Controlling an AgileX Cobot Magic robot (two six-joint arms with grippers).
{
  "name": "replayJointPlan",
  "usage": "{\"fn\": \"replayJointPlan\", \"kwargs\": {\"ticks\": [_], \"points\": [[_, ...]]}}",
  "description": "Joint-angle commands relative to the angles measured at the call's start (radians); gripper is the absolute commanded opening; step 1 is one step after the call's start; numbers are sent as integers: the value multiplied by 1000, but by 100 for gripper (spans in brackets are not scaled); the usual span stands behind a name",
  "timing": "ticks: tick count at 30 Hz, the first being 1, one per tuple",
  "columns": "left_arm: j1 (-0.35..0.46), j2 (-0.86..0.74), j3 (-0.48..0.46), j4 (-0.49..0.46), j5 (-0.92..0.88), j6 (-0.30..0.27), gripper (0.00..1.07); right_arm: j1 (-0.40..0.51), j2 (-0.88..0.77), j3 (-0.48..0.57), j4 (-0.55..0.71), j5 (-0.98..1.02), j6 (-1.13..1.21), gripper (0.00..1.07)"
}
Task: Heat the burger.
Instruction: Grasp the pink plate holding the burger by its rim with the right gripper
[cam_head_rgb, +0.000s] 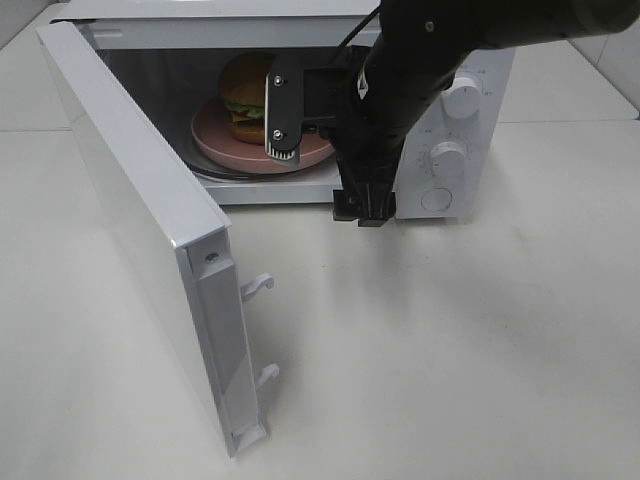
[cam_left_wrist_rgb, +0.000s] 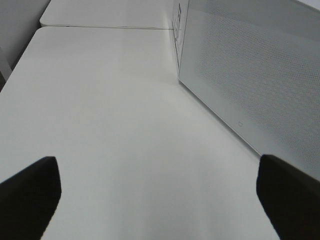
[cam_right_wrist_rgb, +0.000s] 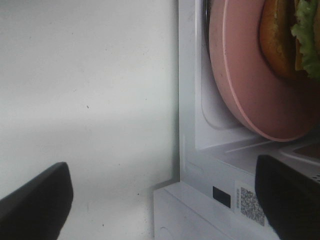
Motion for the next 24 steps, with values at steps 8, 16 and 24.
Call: {"fn": "replayJointPlan", "kwargs": {"ticks": [8,16,24], "points": [[0,-22,3,-5,-6,2,101,2,140,-150,-7,-4,11,92],[0,-22,3,-5,-6,2,101,2,230,-253,-7,-5,15,91],[0,-22,3,-5,-6,2,101,-12,305,-332,18,-7,14,89]]}}
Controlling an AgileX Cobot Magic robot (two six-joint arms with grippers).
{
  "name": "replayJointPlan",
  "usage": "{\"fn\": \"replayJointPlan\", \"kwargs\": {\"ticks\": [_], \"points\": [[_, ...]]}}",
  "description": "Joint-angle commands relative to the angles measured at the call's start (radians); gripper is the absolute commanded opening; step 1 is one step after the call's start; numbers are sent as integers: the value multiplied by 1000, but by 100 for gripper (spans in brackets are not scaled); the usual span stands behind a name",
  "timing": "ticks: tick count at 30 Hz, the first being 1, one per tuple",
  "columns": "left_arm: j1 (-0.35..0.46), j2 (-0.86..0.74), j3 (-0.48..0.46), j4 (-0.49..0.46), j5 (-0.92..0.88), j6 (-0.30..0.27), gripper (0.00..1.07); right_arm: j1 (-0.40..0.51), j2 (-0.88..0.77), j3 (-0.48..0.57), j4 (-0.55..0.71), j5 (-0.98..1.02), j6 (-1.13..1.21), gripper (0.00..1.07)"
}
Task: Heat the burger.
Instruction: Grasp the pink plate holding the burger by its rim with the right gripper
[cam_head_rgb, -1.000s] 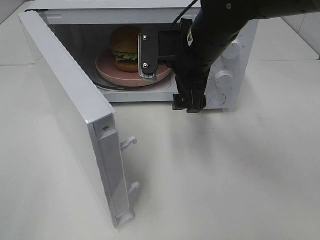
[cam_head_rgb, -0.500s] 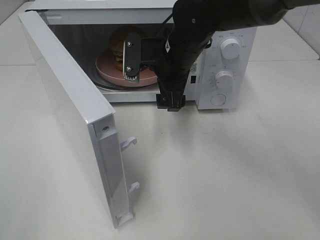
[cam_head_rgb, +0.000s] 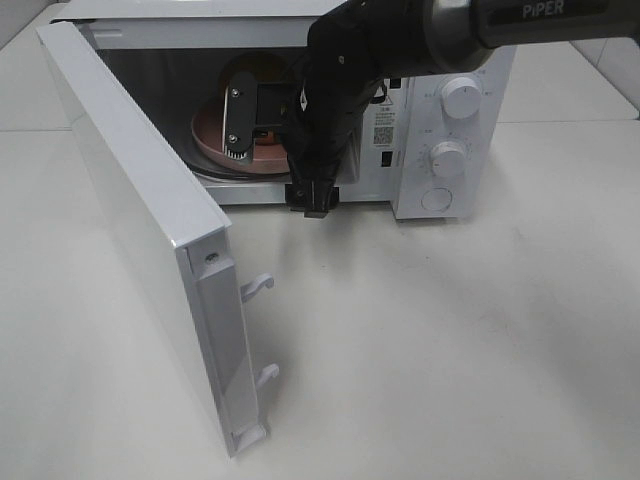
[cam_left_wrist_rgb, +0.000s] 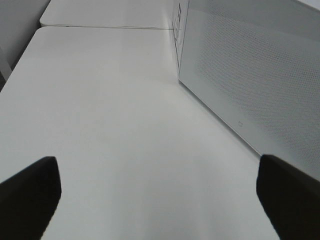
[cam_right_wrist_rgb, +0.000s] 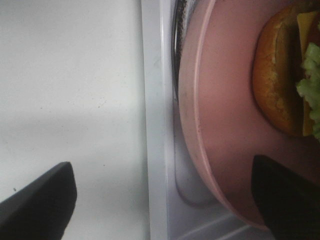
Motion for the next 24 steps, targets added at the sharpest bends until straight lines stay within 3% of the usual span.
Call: {"fn": "replayJointPlan", "kwargs": {"ticks": [1,15,24], "points": [[0,-22,3,-5,-6,2,101,-8,26,-32,12,-7,6,89],[0,-22,3,-5,-6,2,101,-56,143,-154,49,-2,6,86],[0,-22,3,-5,-6,2,101,-67,171,-163,62,-8,6,83]]}}
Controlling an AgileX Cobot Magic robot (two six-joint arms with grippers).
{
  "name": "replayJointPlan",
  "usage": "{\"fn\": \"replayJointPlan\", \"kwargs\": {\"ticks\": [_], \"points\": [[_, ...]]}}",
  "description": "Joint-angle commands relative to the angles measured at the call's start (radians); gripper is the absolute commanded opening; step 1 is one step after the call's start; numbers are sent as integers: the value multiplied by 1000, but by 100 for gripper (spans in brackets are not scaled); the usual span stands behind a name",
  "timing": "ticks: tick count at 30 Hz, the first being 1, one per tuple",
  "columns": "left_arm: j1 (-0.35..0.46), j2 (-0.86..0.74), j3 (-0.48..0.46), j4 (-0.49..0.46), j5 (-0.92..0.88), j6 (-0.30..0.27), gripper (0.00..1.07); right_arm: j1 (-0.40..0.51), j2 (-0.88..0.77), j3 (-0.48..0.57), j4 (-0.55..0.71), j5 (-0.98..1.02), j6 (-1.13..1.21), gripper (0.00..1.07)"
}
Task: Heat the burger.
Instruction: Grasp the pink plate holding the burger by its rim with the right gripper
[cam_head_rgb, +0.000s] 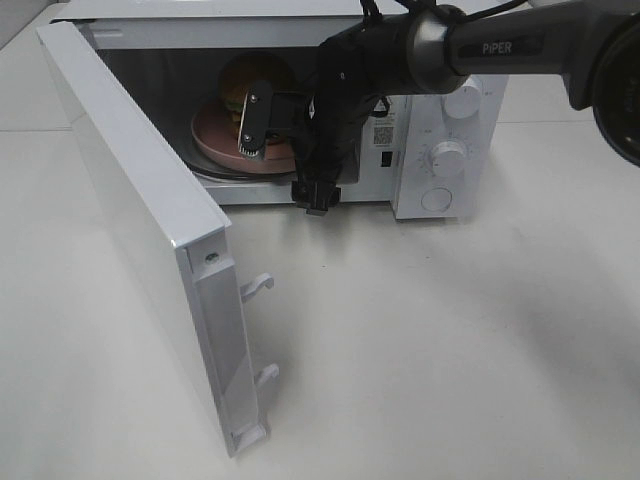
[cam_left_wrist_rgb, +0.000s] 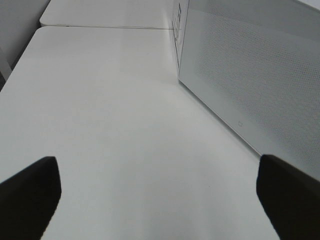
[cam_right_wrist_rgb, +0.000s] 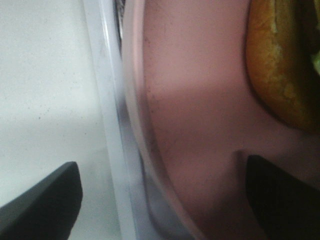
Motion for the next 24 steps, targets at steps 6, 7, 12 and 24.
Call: {"fn": "replayJointPlan", "kwargs": {"ticks": [6,7,12,24], "points": [[0,-22,3,-5,-6,2,101,-3,25,-7,14,-20,5,79],[0,-22,3,-5,-6,2,101,-3,25,-7,14,-16,5,74],[0,-22,3,-5,-6,2,101,-1,22,-7,15,7,5,58],[0,-22,3,-5,-6,2,101,24,0,-7,91,69,-21,0]]}}
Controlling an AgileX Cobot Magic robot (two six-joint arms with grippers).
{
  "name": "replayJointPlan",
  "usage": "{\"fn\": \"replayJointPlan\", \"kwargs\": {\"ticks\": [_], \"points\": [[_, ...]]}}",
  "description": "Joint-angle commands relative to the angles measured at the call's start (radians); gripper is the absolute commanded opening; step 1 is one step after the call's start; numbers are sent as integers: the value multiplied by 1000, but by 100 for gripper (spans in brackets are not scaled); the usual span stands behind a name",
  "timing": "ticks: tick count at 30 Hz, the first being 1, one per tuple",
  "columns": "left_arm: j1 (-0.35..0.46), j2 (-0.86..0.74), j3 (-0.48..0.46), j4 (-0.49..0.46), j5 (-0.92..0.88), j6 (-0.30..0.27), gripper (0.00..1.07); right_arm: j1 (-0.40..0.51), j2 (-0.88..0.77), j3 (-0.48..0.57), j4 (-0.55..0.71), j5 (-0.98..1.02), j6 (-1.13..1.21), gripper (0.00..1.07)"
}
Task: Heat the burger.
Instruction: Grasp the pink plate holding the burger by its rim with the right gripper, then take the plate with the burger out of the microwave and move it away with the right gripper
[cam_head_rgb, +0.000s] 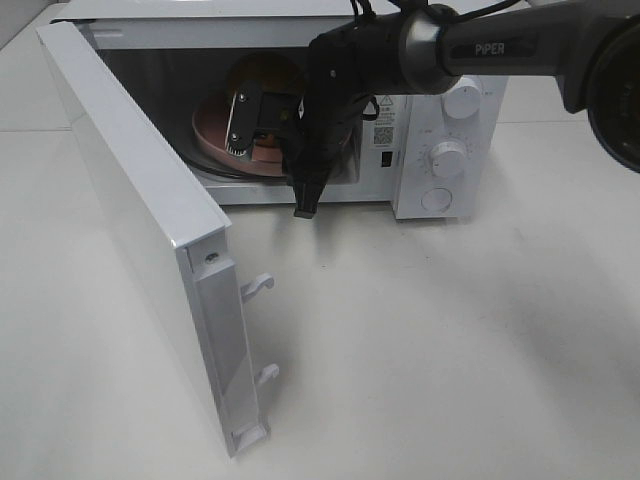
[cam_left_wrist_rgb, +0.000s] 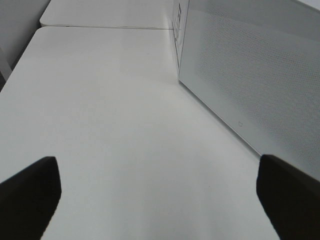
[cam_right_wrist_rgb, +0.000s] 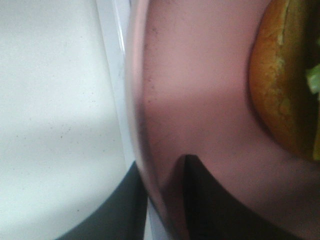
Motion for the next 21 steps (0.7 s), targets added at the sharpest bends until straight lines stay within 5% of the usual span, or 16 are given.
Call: {"fn": "replayJointPlan", "kwargs": {"ticks": [1,21], "points": [[0,-22,3,-5,-6,2,101,4,-8,5,41,66,-17,0],[0,-22,3,-5,-6,2,101,16,-147,81,139,203,-292,0]]}}
